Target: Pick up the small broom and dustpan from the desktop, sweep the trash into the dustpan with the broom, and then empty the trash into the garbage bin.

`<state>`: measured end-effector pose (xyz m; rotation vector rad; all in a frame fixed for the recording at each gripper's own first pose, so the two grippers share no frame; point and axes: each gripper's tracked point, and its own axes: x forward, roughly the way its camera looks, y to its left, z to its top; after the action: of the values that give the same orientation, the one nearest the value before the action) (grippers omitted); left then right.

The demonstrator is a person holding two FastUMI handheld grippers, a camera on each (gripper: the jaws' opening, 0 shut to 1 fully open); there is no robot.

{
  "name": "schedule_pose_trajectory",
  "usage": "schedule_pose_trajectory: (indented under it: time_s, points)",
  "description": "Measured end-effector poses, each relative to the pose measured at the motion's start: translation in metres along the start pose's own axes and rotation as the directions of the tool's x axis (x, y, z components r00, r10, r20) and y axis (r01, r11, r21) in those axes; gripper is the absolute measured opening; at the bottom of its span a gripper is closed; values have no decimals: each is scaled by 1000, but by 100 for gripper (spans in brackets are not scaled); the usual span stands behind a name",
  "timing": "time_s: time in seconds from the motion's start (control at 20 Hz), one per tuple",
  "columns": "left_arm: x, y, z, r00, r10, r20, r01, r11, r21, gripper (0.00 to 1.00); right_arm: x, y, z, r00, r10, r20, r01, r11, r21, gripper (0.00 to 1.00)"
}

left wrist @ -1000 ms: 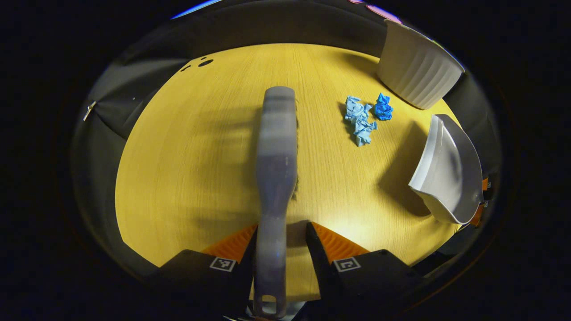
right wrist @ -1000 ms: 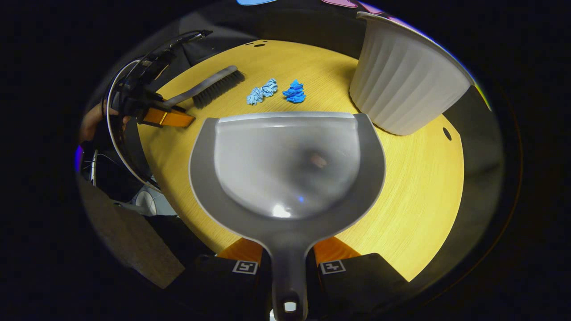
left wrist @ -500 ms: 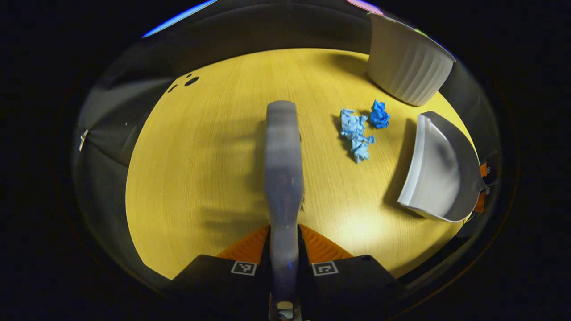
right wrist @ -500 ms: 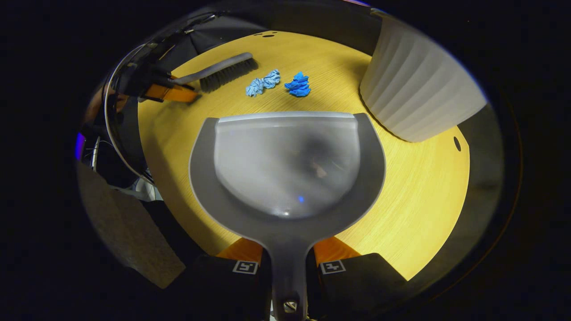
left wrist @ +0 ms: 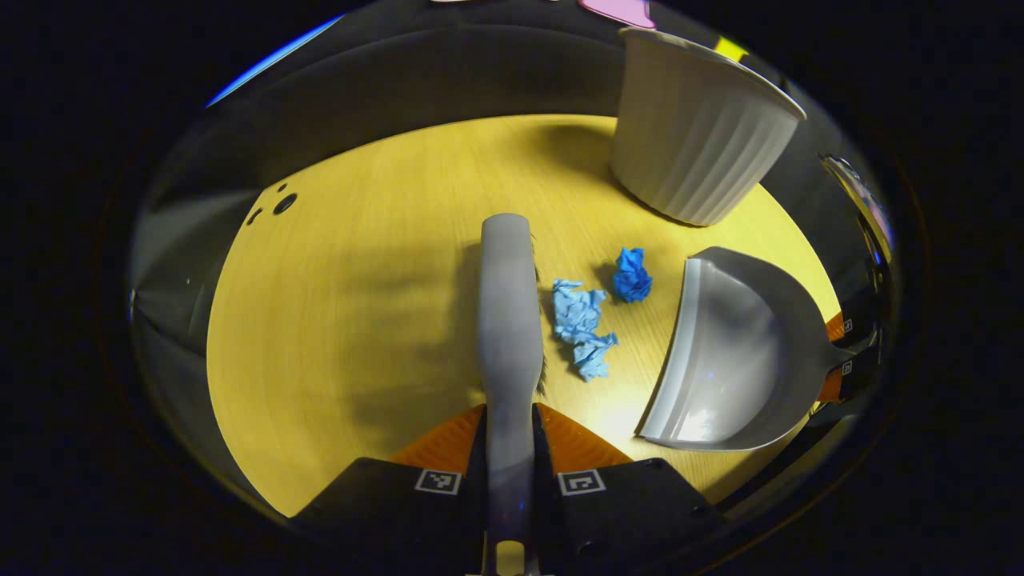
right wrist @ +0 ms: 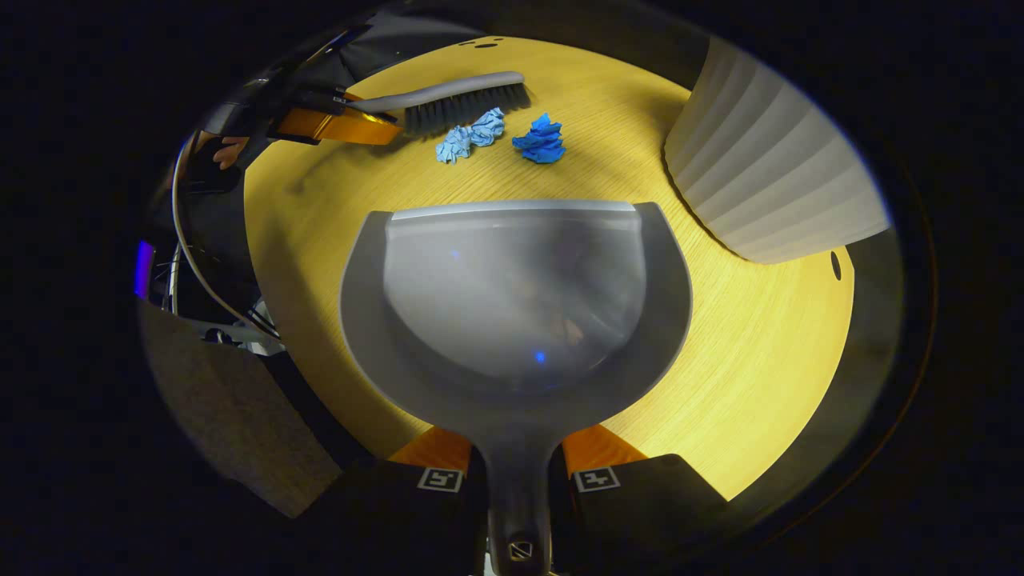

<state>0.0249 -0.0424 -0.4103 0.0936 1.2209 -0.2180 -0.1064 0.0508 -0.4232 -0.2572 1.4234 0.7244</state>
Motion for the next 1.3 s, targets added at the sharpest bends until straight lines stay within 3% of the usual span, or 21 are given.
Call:
schedule_pose_trajectory:
  time_s: [0.35, 0.65, 0.85, 1.0, 1.3]
  points:
    - [3, -34, 5, 987, -161, -10, 161, 981, 105, 30, 1, -2, 3, 1000, -7, 0, 7, 1000, 0, 36]
    - [-9, -69, 0, 956, -290, -47, 293, 928, 231, 30, 2, -3, 2, 1000, -18, 8, 18, 1000, -23, 36]
    - [-24, -86, 8, 927, -374, -28, 369, 897, 245, 32, 5, -2, 1, 999, -20, 40, 20, 1000, 1, 36]
    - [-26, -77, 11, 929, -369, -27, 365, 901, 235, 30, 8, 4, -2, 998, -30, 62, 27, 999, 37, 35]
    - [-26, -69, 42, 944, -318, 84, 301, 938, 169, 30, 6, 17, -13, 994, -62, 85, 51, 990, 132, 35]
